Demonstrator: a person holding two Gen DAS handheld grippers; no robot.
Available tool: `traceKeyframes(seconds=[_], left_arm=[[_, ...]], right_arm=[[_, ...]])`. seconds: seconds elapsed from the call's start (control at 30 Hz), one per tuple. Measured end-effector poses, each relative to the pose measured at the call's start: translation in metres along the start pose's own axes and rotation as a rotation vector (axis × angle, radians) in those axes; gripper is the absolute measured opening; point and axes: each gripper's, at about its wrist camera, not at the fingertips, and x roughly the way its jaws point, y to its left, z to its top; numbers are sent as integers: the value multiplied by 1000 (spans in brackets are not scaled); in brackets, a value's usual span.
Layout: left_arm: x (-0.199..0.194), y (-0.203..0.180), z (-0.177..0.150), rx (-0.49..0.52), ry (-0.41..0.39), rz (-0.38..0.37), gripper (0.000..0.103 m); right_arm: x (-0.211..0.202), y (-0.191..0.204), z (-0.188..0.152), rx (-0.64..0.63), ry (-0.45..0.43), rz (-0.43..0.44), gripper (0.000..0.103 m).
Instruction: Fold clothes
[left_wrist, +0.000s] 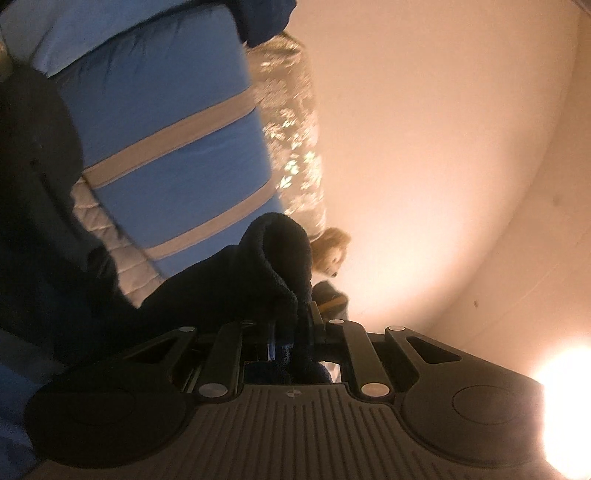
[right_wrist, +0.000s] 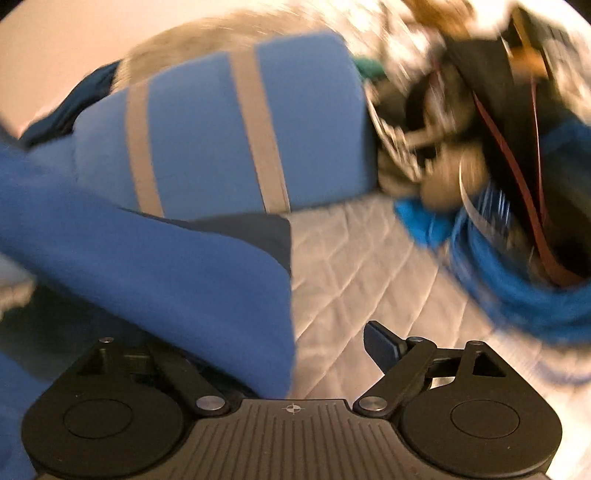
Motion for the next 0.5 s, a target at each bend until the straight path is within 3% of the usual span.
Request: traceKeyframes(seconds=[0.1,0.17,0.3,0.5], left_arm=[[2,-8,5,0,-22,-15,14],[4,-12,8,3,-30,-20,14],[6,-20,13,8,-44,-26,14],[6,-26,25,7,-81,-25,14]], right_arm=[[10,-11,-6,126,31,85,87],[17,-9,-10,136,45,132,88],[31,12,-14,55,88,214,89],[49,47,-27,-131,92,159,87]])
